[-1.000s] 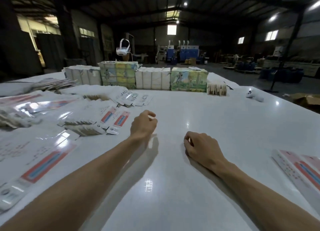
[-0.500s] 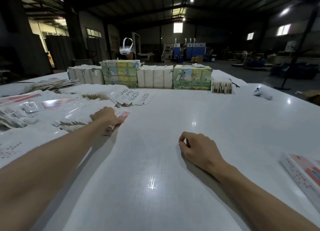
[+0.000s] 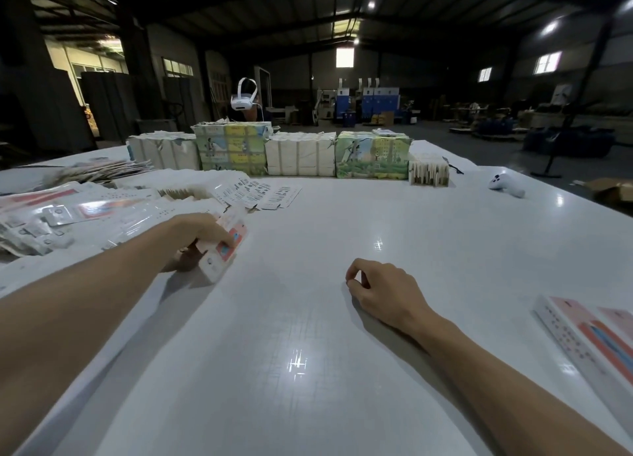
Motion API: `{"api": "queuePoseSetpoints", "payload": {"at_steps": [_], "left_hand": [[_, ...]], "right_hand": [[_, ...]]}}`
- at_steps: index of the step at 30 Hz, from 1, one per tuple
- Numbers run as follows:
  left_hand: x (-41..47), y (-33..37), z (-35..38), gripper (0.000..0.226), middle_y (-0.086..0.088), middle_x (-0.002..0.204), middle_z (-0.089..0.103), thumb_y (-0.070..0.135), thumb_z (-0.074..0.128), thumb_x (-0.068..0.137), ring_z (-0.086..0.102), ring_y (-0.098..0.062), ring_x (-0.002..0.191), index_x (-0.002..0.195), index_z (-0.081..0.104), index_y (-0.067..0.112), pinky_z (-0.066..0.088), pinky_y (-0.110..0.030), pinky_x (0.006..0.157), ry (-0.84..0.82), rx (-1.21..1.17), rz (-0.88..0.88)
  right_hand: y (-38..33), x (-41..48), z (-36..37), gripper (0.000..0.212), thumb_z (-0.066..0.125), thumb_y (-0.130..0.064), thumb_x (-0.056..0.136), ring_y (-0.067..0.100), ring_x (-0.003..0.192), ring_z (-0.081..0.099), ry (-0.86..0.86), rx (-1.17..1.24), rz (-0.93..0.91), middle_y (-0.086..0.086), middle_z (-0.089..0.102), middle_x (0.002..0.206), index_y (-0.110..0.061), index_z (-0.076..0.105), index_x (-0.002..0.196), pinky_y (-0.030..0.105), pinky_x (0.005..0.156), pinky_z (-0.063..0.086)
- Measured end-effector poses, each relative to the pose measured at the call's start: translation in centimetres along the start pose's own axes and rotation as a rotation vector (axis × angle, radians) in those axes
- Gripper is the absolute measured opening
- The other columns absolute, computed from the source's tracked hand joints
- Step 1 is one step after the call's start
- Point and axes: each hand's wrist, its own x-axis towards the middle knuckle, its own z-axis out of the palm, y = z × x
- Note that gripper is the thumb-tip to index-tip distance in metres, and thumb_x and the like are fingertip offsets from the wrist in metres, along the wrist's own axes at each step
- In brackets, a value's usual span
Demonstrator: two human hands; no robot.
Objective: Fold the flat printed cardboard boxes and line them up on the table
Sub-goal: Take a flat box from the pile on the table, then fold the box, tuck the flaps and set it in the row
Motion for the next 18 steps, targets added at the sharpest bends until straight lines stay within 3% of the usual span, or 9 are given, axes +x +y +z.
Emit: {"api": "queuePoseSetpoints", "payload": {"at_steps": [2,5,8,11,15,18], "left_hand": [[-1.7,1.1,-0.1,0.047,-0.01,0.106,0.077,0.037,0.082,0.088,0.077,-0.027,0.09,0.124,0.065,0.011,0.063,-0.039,0.075,0.019,-0.057,0.061],[-5.1,3.1,1.2,0.036,-0.011,0.099,0.078,0.026,0.081,0.09,0.078,-0.024,0.082,0.118,0.064,0.012,0.064,-0.037,0.07,-0.112,-0.337,0.144],[-9.7,5.9,3.6,0.036,-0.013,0.1,0.08,0.017,0.081,0.089,0.079,-0.023,0.078,0.119,0.064,0.005,0.062,-0.031,0.06,-0.389,-0.606,0.202],[-13.7,8.5,6.6,0.029,-0.012,0.088,0.08,0.017,0.077,0.092,0.077,-0.022,0.068,0.114,0.064,0.001,0.06,-0.028,0.053,-0.526,-0.703,0.249],[-16.3,10.7,10.9,0.039,-0.009,0.092,0.079,0.019,0.075,0.095,0.077,-0.023,0.078,0.129,0.06,0.01,0.064,-0.036,0.065,-0.631,-0.764,0.325],[-17.1,11.4,12.8,0.044,-0.01,0.095,0.078,0.022,0.078,0.092,0.078,-0.025,0.083,0.131,0.058,0.017,0.064,-0.038,0.067,-0.723,-0.799,0.362]], "right_hand": [[-0.1,0.0,-0.1,0.016,0.052,-0.032,0.101,0.006,0.066,0.054,-0.008,0.008,0.014,-0.015,0.059,0.072,-0.03,0.067,0.106,0.025,0.06,0.037],[-0.3,-0.1,-0.2,0.015,0.055,-0.029,0.101,0.008,0.071,0.061,0.017,0.122,0.045,-0.013,0.066,0.08,-0.028,0.07,0.104,0.027,0.063,0.045],[-0.4,0.4,-0.7,0.014,0.058,-0.025,0.105,0.007,0.064,0.064,0.101,0.603,0.091,0.001,0.069,0.081,-0.021,0.069,0.113,0.027,0.058,0.054],[-0.5,0.7,-1.4,0.027,0.057,-0.03,0.108,0.021,0.076,0.068,0.125,0.951,0.167,0.012,0.075,0.092,-0.019,0.056,0.132,0.032,0.064,0.056],[-0.2,0.4,-1.6,0.043,0.066,-0.03,0.103,0.022,0.086,0.078,0.15,1.046,0.271,0.005,0.078,0.096,-0.023,0.046,0.14,0.034,0.073,0.064],[0.1,0.0,-1.9,0.043,0.066,-0.022,0.102,0.017,0.089,0.079,0.11,1.098,0.323,0.0,0.075,0.106,-0.028,0.046,0.139,0.029,0.064,0.063]]}}
